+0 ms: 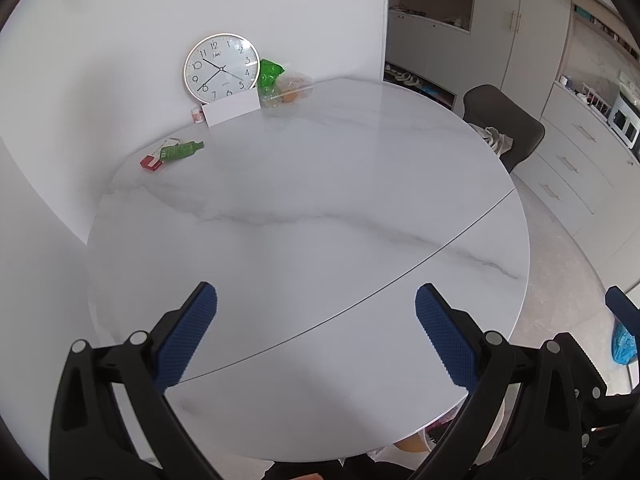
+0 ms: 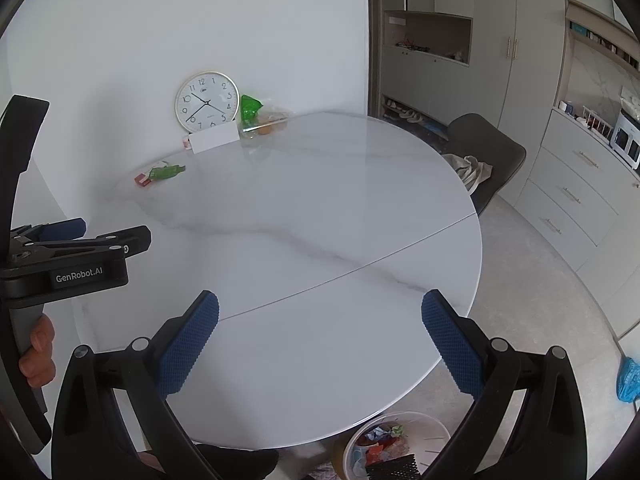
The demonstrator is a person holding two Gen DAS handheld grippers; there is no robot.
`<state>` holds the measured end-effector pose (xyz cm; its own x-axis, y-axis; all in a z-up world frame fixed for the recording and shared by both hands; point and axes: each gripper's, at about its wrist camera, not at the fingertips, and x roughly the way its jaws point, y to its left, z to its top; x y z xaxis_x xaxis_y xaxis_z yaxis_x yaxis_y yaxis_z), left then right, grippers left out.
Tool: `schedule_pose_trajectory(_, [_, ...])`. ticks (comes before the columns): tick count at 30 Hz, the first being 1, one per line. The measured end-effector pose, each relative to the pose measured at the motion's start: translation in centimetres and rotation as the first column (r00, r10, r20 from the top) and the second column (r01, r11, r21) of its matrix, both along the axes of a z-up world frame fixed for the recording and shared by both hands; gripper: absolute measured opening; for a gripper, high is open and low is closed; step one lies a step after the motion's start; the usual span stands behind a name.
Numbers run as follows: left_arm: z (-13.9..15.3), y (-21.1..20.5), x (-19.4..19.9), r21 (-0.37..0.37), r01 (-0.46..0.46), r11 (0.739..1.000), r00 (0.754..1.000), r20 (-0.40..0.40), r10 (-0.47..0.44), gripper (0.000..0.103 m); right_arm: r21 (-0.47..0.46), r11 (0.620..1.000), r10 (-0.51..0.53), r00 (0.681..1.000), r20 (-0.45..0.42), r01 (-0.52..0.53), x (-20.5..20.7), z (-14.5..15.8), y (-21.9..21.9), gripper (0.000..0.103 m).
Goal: Collect trash
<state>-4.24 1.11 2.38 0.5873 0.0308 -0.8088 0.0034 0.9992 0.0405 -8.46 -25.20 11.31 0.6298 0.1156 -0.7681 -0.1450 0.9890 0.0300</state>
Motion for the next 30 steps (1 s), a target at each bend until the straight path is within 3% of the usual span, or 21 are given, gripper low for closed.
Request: schedule_pose_trajectory(30, [-0.28,-0.3,-0.57,-0.009,0.006,1.0,1.0,-0.02,-0.006,0.095,-0.001,1.0,-0.004,1.0,-0.001,0.004,-0.39,-0.09,-0.62,0.101])
